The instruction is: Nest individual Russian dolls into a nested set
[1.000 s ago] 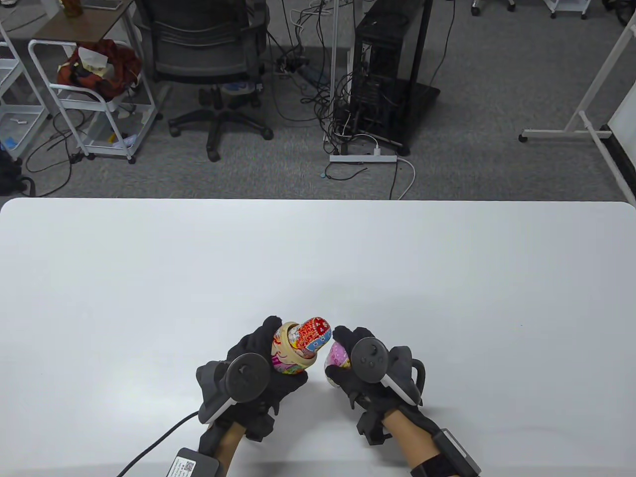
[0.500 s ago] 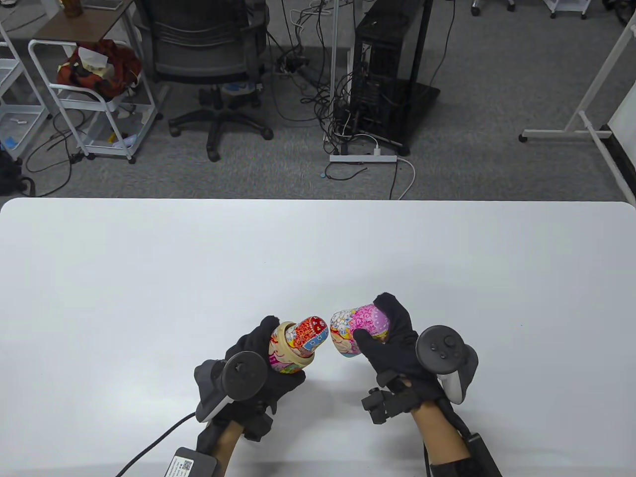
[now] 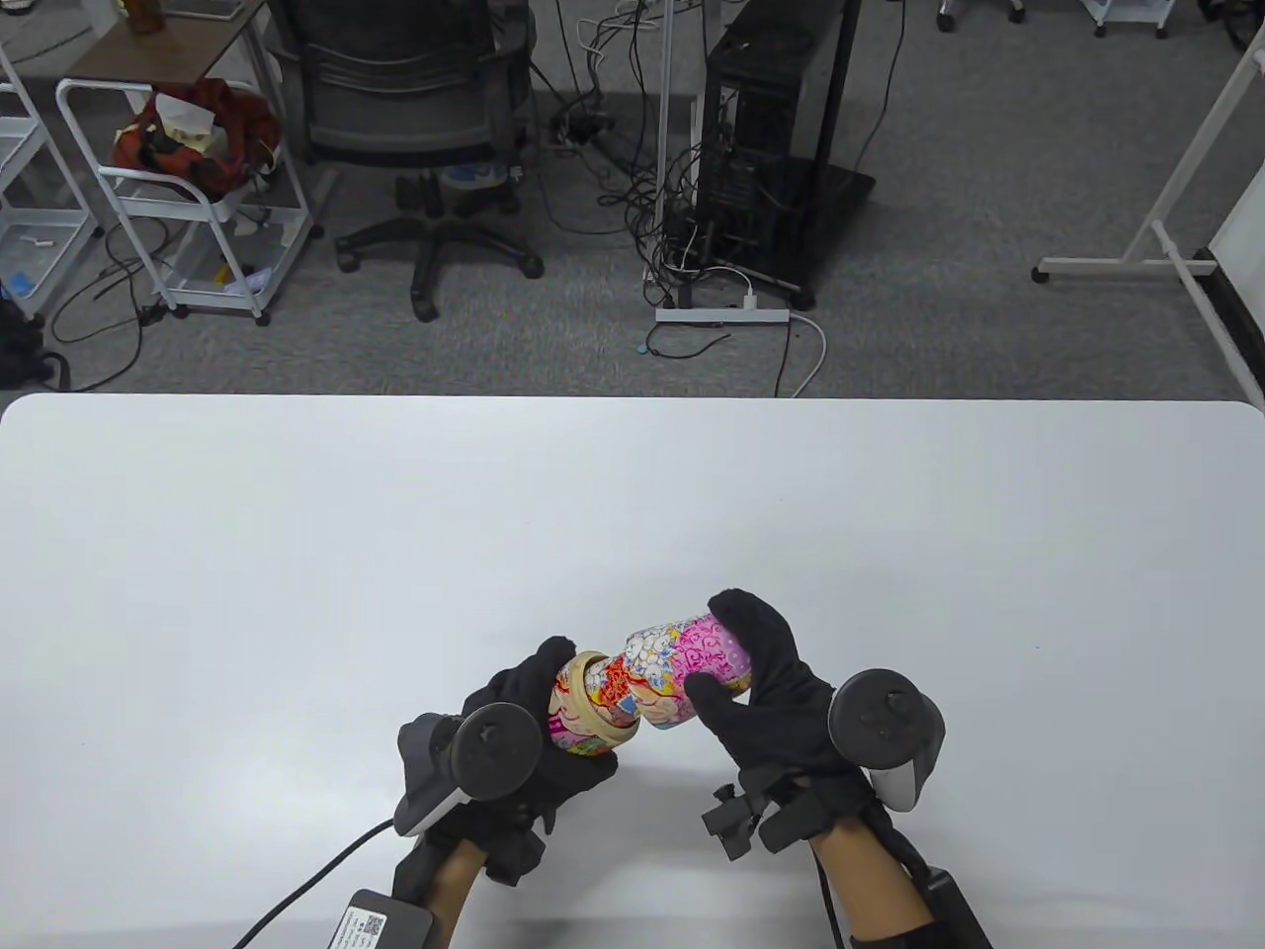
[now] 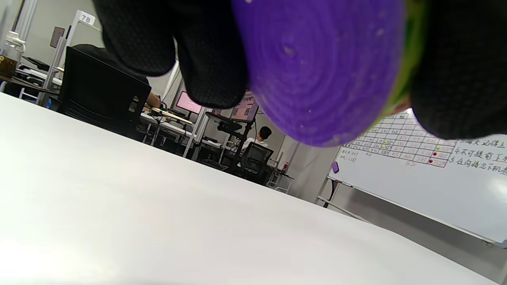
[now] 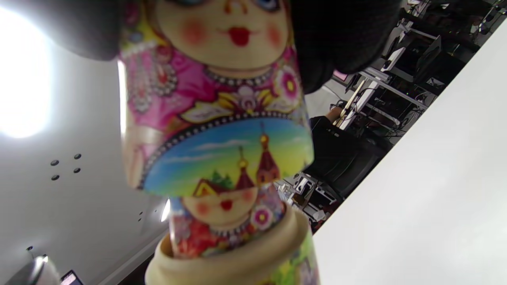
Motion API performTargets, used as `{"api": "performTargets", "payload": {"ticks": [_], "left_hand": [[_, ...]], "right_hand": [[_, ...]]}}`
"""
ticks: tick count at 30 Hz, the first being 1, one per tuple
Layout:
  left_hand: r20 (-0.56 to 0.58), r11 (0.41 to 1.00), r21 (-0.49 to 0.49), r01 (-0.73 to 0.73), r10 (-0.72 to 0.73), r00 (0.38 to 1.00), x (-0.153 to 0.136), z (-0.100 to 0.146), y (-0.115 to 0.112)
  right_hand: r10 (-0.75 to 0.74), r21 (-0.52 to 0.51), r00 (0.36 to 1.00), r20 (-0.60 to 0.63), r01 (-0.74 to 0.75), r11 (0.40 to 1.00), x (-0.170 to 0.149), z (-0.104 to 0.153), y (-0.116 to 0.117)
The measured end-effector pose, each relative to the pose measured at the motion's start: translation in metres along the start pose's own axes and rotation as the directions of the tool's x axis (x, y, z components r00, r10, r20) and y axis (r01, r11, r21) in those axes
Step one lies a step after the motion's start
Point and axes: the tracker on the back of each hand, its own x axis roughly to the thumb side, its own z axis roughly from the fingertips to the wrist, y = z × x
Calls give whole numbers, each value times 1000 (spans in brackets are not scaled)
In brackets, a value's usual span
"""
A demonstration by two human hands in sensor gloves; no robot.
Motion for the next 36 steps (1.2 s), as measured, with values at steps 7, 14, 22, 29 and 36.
{"api": "performTargets", "payload": {"ticks": [7, 14, 22, 29, 36], "left_hand": [[24, 1000, -20, -3, 4, 1000, 3, 0, -1], [35, 1000, -29, 6, -5, 999, 5, 0, -2], [49, 999, -48, 3, -1, 999, 6, -1, -4], [57, 997, -62, 39, -35, 998, 9, -1, -4], [54, 993, -76, 88, -84, 995, 12, 0, -4]], "right_hand": [[33, 41, 999, 11, -34, 999, 1, 1, 12], [69, 41, 998, 8, -70, 997, 4, 2, 17], [77, 45, 997, 11, -78, 996, 5, 3, 20], [113, 19, 993, -19, -112, 993, 4, 3, 21], [138, 16, 989, -60, -138, 990, 5, 5, 25]]}}
